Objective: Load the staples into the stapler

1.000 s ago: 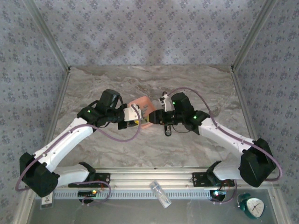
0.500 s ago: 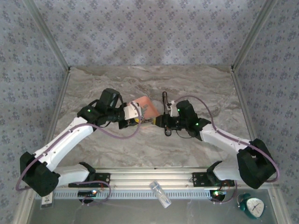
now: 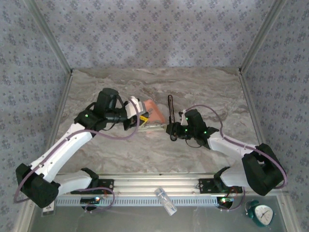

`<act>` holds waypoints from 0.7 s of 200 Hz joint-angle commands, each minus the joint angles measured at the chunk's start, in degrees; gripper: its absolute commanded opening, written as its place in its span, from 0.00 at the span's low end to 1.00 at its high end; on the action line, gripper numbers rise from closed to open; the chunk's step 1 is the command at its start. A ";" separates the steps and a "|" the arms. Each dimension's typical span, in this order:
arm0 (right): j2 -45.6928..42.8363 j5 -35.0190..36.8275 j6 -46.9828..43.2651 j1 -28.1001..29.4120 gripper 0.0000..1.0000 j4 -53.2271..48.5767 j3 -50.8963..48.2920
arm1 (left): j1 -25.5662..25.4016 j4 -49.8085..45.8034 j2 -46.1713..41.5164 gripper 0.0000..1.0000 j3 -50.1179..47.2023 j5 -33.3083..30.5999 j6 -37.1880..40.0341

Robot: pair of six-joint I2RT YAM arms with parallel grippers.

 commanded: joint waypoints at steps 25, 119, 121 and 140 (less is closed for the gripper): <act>-0.35 1.51 0.62 0.94 0.36 0.68 -1.28 | 0.65 17.53 -2.67 0.00 4.02 2.65 -7.52; -1.38 4.26 0.12 3.31 0.38 1.80 -0.55 | 0.74 25.56 -2.31 0.00 2.48 -1.03 -14.33; -1.56 4.28 0.04 3.33 0.38 1.60 -0.44 | 0.73 25.12 -2.37 0.00 2.50 -1.11 -13.83; -4.68 4.43 -1.02 3.31 0.42 -1.29 0.61 | 0.74 20.97 -2.57 0.00 3.21 -1.94 -10.10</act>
